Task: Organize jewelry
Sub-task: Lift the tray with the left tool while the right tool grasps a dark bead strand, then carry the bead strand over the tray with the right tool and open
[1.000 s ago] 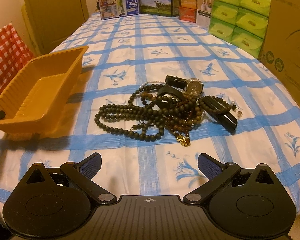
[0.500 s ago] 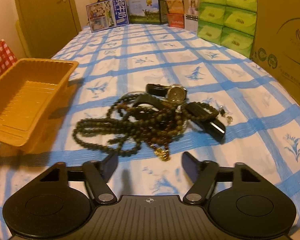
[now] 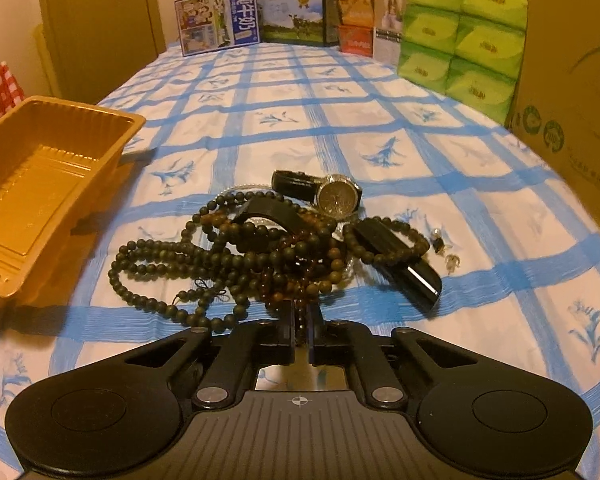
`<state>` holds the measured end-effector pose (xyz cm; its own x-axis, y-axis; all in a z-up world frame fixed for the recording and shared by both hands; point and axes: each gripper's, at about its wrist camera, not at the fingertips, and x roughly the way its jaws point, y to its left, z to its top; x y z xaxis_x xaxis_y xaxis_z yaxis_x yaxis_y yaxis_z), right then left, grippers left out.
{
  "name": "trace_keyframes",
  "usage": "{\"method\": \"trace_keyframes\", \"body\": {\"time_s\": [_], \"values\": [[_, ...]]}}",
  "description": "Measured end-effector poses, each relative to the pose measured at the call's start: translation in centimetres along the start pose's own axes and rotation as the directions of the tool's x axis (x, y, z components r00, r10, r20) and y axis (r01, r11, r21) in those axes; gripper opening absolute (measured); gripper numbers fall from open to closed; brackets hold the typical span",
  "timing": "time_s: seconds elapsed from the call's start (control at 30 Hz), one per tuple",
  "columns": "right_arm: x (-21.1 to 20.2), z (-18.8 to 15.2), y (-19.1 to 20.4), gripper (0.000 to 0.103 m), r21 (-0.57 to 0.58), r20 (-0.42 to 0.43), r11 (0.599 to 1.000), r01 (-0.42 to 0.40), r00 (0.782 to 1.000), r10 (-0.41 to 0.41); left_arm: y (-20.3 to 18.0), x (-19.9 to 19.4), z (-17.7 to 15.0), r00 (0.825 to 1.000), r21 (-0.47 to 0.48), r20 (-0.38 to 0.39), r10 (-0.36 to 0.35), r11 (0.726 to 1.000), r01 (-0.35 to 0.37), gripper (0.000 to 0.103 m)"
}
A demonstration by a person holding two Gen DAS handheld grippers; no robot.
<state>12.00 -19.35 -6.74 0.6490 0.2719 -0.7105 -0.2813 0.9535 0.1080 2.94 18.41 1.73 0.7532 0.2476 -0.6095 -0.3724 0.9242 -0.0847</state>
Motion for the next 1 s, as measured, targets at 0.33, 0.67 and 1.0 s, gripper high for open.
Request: {"method": "trace_keyframes", "body": {"time_s": [0.33, 0.67, 1.0], "values": [[-4.6, 2.9, 1.6, 0.005, -0.036, 0.128, 0.999, -0.004, 0.992, 0.009, -0.1, 0.0, 0.1, 1.000, 0.018, 0.000, -0.002, 1.000, 0.002, 0.008], [-7.3, 7.0, 5.8, 0.005, -0.114, 0.202, 0.985, -0.130, 0.968, 0.151, 0.2, 0.1, 0.1, 1.000, 0.036, -0.008, -0.017, 0.999, 0.017, 0.008], [-5.1, 9.6, 13.7, 0.005, -0.206, 0.143, 0.906, -0.369, 0.905, 0.401, 0.5, 0.4, 0.3, 0.999, 0.066, -0.042, -0.021, 0.998, 0.024, 0.008]]}}
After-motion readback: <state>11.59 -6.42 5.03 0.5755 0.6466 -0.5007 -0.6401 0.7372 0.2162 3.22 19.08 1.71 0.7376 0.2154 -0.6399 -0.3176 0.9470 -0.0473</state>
